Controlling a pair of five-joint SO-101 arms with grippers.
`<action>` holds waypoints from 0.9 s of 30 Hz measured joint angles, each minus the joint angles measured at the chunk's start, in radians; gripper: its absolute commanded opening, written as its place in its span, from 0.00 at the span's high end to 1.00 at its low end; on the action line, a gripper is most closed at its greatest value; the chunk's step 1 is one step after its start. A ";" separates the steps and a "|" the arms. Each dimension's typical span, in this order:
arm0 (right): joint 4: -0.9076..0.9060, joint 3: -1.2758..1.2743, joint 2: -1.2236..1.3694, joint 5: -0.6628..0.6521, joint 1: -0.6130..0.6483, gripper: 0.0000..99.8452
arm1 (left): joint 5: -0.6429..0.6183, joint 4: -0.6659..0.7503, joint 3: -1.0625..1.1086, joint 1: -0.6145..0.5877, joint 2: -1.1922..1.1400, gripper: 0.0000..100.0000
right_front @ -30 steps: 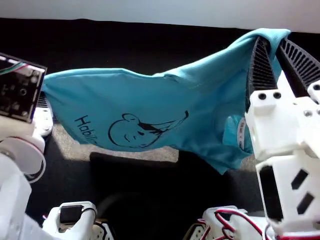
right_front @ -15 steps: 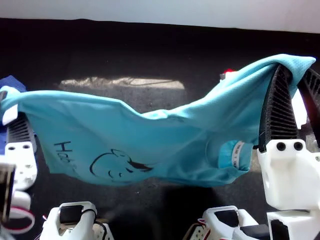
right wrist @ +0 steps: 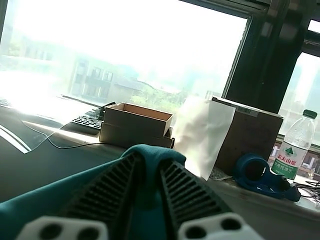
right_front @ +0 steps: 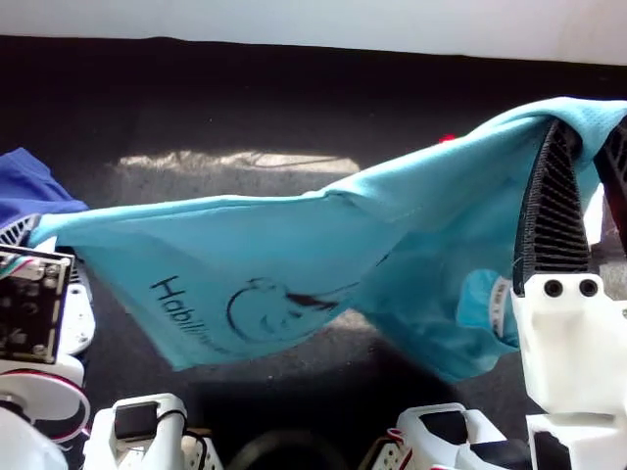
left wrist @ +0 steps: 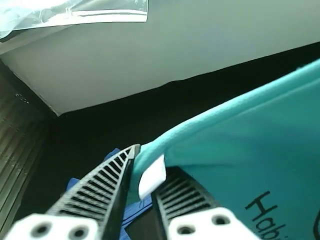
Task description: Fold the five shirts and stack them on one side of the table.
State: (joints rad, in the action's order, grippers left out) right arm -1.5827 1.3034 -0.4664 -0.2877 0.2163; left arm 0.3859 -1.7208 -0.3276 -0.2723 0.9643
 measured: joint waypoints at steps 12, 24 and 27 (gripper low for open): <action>-0.026 0.002 -0.087 -0.003 0.000 0.99 | 0.000 0.038 0.083 0.000 0.164 0.99; 0.005 -0.138 -0.137 -0.003 0.000 0.99 | 0.000 0.046 0.072 0.000 0.169 0.99; 0.080 -0.269 -0.137 -0.003 0.002 0.99 | 0.000 0.084 0.144 -0.002 0.147 0.99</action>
State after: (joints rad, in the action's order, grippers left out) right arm -1.5029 1.0349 -0.6030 -0.2908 0.2179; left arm 0.3859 -1.6364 -0.1834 -0.2739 1.1116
